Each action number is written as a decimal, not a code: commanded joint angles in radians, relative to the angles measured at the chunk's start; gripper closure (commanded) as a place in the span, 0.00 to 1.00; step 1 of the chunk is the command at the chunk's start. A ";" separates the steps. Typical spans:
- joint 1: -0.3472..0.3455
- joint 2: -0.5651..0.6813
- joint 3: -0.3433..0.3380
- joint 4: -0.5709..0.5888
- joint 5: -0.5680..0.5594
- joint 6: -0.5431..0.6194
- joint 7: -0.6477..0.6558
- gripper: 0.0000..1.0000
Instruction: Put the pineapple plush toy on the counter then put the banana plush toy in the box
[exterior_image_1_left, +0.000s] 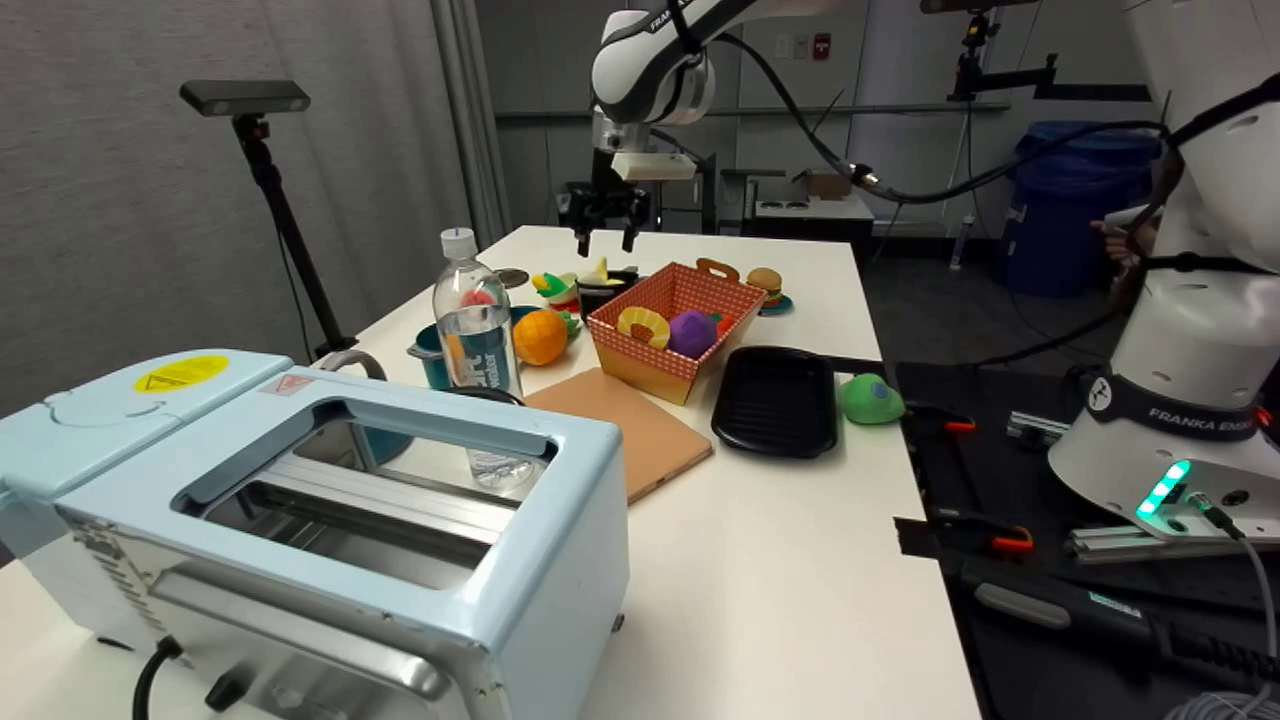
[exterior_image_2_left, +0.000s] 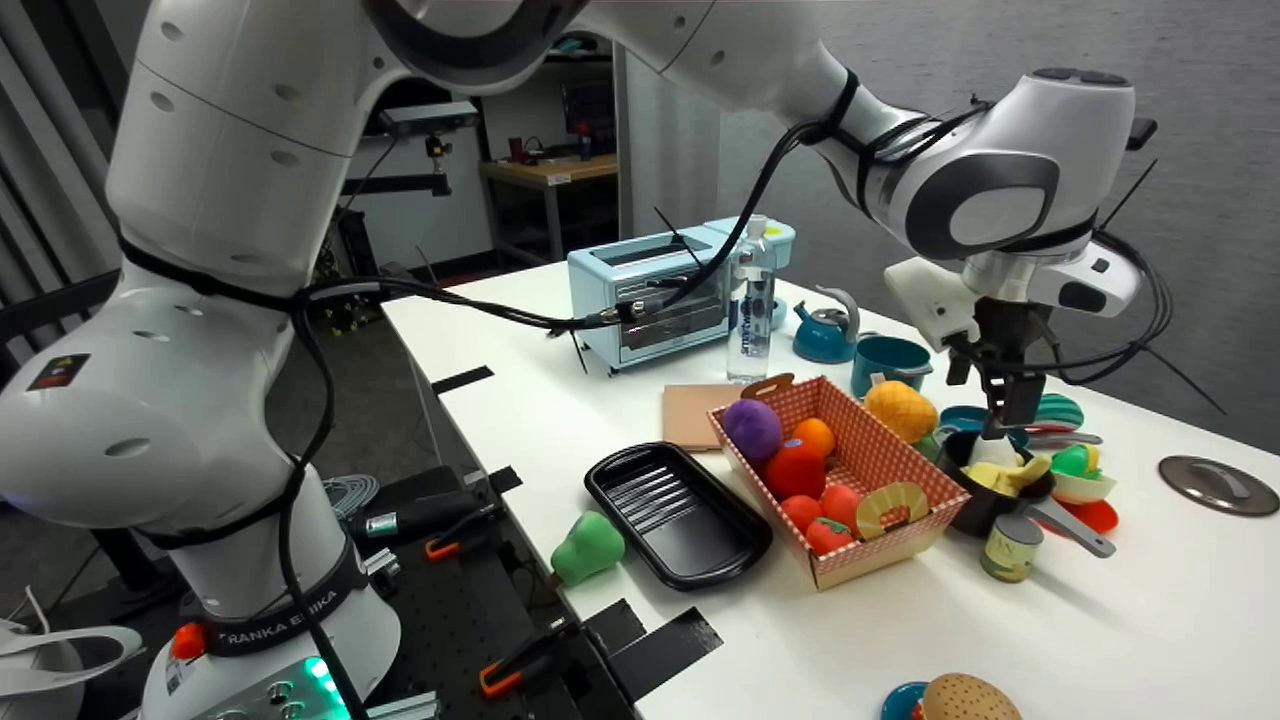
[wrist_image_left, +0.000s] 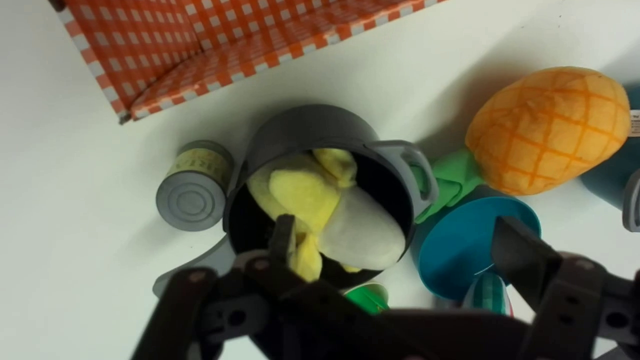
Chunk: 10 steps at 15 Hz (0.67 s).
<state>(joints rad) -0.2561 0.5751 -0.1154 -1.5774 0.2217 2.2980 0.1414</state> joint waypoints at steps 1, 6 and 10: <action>-0.007 0.043 0.000 0.061 0.021 0.005 0.010 0.00; -0.010 0.091 -0.002 0.126 0.020 0.003 0.019 0.00; -0.016 0.133 -0.002 0.181 0.019 0.001 0.027 0.00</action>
<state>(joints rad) -0.2599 0.6601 -0.1199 -1.4666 0.2217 2.2980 0.1484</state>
